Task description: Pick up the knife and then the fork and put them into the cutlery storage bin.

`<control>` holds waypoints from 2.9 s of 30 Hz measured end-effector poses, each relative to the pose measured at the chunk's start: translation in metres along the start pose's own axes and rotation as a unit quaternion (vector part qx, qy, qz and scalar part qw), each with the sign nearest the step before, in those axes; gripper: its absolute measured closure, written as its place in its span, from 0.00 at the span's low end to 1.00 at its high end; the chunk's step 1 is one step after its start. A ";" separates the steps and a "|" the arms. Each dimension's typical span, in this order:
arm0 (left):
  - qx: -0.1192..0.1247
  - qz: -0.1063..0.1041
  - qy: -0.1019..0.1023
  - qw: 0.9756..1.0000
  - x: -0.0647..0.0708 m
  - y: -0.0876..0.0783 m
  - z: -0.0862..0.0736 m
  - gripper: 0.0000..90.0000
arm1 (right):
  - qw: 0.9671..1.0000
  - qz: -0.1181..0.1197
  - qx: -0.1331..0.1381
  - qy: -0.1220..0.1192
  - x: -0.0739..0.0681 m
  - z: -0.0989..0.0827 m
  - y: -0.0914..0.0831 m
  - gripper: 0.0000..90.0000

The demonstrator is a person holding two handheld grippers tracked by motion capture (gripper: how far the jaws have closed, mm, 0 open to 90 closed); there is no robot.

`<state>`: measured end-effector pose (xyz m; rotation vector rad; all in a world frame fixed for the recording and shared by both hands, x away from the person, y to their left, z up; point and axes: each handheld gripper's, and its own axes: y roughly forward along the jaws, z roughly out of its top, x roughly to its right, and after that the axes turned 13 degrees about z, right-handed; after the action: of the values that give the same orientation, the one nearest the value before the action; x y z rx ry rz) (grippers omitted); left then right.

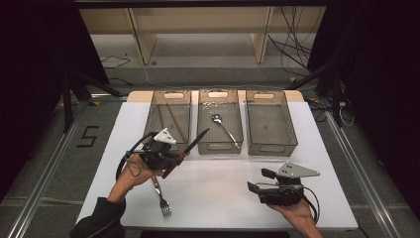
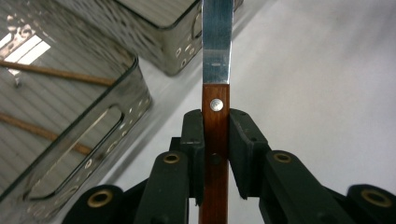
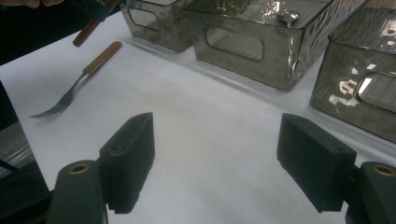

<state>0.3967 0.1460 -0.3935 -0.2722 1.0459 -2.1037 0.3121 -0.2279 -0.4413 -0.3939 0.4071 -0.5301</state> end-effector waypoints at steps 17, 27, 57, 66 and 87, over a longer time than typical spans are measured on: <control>0.048 -0.016 -0.002 0.999 0.016 0.014 0.061 0.85 | 1.000 0.003 0.009 0.000 -0.004 -0.003 -0.006 0.32; 0.068 -0.031 -0.006 0.997 0.033 0.038 0.108 0.85 | 1.000 0.007 0.012 -0.003 -0.008 -0.006 -0.009 0.31; 0.094 -0.050 -0.042 0.993 0.050 0.090 0.179 0.85 | 1.000 0.022 0.009 -0.007 -0.012 -0.009 -0.006 0.31; 0.094 -0.057 -0.045 0.993 0.059 0.099 0.191 0.85 | 1.000 0.025 0.007 -0.007 -0.012 -0.009 -0.006 0.31; 0.092 -0.067 -0.058 0.992 0.077 0.122 0.213 0.85 | 1.000 0.030 0.009 -0.005 -0.012 -0.009 -0.007 0.31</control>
<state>0.5117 -0.0812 -0.3591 -0.3781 0.7787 -2.2569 0.2958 -0.2291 -0.4430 -0.3660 0.4030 -0.4735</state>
